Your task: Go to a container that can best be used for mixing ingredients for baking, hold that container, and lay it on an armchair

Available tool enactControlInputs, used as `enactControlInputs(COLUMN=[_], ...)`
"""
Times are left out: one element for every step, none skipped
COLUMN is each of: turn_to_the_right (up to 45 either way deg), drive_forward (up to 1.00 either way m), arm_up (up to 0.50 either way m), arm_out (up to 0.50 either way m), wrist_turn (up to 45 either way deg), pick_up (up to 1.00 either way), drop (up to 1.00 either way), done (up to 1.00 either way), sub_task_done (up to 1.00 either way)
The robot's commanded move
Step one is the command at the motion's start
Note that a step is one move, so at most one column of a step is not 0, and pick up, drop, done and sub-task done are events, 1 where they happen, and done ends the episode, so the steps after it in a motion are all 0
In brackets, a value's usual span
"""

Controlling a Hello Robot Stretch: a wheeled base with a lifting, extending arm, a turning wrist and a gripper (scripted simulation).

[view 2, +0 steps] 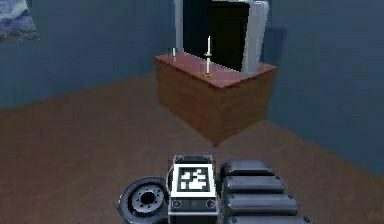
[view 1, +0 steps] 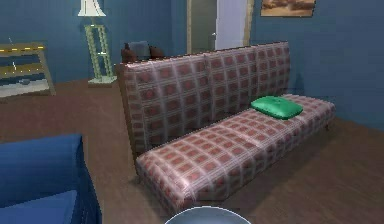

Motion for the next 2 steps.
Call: enactControlInputs(turn_to_the_right=[-9.0, -3.0], drive_forward=[0.00, 0.00], arm_up=[0.00, 0.00], arm_out=[0.00, 0.00], wrist_turn=[0.0, 0.0], pick_up=[0.00, 0.00], drop=[0.00, 0.00], done=[0.00, 0.00], sub_task_done=[0.00, 0.00])
